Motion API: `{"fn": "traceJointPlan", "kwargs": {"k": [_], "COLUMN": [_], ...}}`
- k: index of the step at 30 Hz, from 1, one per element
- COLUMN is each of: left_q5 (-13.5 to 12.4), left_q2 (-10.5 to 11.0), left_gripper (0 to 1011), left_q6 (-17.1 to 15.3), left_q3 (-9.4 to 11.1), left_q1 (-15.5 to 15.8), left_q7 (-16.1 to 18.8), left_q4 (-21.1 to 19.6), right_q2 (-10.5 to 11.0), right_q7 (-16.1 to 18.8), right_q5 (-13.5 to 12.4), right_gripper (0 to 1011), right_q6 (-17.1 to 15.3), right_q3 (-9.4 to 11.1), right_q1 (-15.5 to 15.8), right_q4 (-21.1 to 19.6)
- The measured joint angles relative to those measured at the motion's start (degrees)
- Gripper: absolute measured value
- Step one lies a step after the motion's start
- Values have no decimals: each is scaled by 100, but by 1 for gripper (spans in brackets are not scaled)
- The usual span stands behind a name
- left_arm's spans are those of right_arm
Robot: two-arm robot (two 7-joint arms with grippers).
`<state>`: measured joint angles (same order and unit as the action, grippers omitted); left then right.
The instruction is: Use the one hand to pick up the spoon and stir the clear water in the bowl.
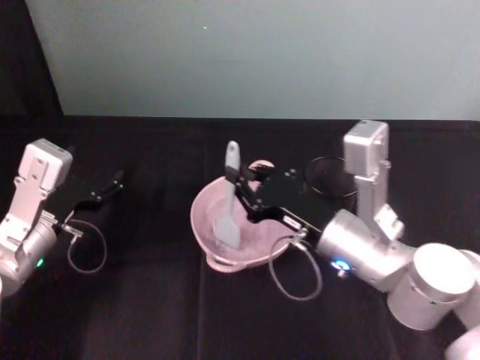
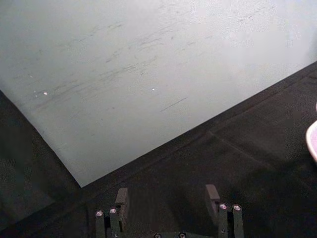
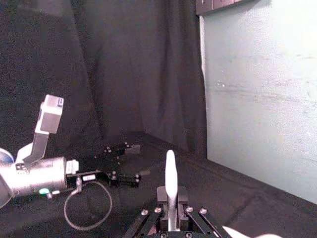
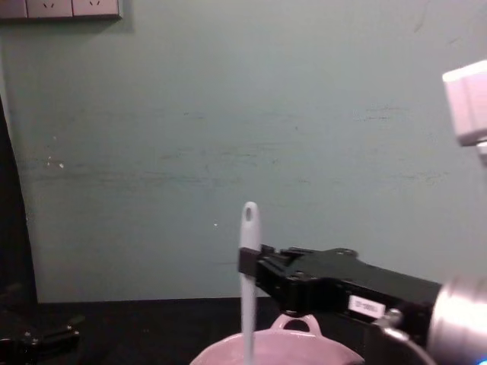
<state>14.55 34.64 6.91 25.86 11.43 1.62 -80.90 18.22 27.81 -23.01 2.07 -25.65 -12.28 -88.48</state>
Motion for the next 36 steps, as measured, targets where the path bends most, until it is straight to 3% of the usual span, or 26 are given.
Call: {"fn": "traceJointPlan", "kwargs": {"k": [5, 9, 16, 20, 28, 33, 36], "left_q5": [0, 0, 0, 0, 0, 0, 0], "left_q2": [0, 0, 0, 0, 0, 0, 0], "left_gripper": [1011, 1011, 1011, 1011, 1011, 1011, 1011], "left_q6": [0, 0, 0, 0, 0, 0, 0], "left_q3": [0, 0, 0, 0, 0, 0, 0], "left_q1": [0, 0, 0, 0, 0, 0, 0], "left_q7": [0, 0, 0, 0, 0, 0, 0], "left_q4": [0, 0, 0, 0, 0, 0, 0], "right_q2": [-262, -481, -560, -455, -36, 30, -16], "right_q7": [-98, -348, -768, -797, -524, -339, -203], "right_q5": [126, 488, 1032, 1093, 952, 757, 622], "right_gripper": [113, 113, 113, 114, 113, 113, 113], "right_q6": [253, 655, 1040, 991, 553, 404, 362], "right_q3": [-129, -156, 40, 143, 352, 330, 218], "right_q1": [-279, -571, -803, -752, -168, 73, 121], "right_q4": [455, 985, 1406, 1277, 433, 122, 57]}}
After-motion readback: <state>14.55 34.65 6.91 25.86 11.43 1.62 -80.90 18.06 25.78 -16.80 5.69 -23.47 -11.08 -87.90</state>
